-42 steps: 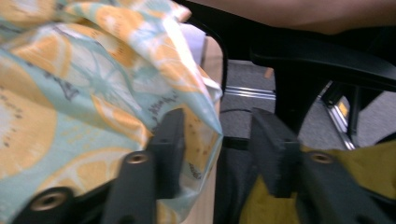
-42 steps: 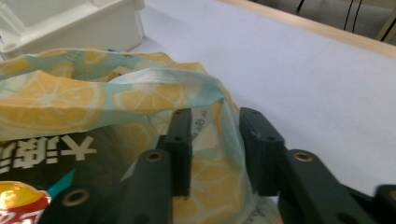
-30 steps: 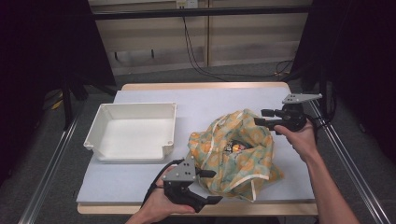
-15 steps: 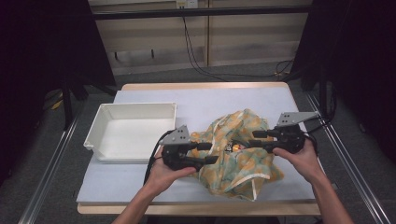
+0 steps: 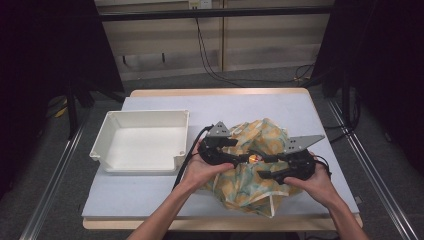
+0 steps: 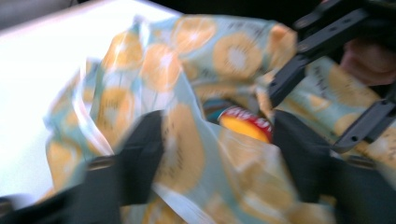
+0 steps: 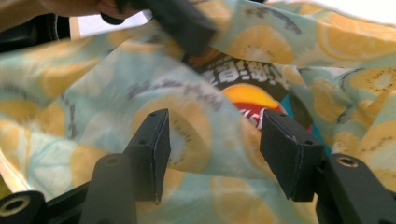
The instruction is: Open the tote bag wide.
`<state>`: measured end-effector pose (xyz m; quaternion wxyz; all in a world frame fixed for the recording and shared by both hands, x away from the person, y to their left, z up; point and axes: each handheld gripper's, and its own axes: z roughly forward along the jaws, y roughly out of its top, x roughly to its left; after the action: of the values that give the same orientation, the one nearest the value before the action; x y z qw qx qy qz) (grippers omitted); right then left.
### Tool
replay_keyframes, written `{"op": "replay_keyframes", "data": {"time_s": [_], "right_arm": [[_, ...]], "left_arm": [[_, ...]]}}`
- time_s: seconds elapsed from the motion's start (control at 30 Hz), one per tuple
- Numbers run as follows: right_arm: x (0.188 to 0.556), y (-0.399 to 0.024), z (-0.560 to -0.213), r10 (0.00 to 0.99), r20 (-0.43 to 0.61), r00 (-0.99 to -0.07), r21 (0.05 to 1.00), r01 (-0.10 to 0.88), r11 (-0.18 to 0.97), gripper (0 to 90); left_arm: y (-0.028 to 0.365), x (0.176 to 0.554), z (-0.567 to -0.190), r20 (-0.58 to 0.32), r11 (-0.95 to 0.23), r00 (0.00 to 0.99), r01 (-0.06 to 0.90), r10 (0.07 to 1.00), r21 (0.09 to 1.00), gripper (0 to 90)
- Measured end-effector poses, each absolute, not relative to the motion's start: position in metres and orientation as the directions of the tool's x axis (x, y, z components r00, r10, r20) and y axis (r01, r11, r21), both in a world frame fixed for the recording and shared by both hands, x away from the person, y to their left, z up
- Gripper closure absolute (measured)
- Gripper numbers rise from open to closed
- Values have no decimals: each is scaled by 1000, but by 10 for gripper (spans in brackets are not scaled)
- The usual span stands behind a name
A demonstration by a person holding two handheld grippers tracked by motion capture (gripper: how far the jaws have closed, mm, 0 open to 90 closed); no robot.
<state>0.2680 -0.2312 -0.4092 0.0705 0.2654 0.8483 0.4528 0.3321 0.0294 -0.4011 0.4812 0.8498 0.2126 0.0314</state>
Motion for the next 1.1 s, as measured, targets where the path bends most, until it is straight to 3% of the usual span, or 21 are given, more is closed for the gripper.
{"op": "replay_keyframes", "data": {"time_s": [0.1,0.17,0.23,0.5,0.63,0.87,0.97,1.1], "right_arm": [[265,-230,-412,504,123,-855,808,381,450,631],[261,-230,-412,495,113,-861,816,364,448,775],[256,-231,-411,488,98,-867,825,345,447,900],[241,-234,-417,495,69,-866,818,333,469,900],[253,-241,-406,528,91,-845,838,351,418,549],[283,-218,-399,493,106,-864,824,354,442,439],[288,-210,-404,475,111,-873,818,352,456,492],[278,-206,-406,439,85,-894,822,312,477,900]], "left_arm": [[41,335,-404,-158,-439,900,344,407,830,774],[48,337,-406,-173,-439,902,351,396,827,876],[54,338,-406,-181,-431,898,360,402,828,891],[83,342,-409,-202,-390,879,384,431,837,897],[91,340,-409,-199,-397,887,374,416,838,897],[92,335,-408,-185,-408,895,358,406,840,896],[98,338,-410,-198,-392,887,372,418,841,895],[102,342,-411,-202,-383,875,387,440,839,896]]}}
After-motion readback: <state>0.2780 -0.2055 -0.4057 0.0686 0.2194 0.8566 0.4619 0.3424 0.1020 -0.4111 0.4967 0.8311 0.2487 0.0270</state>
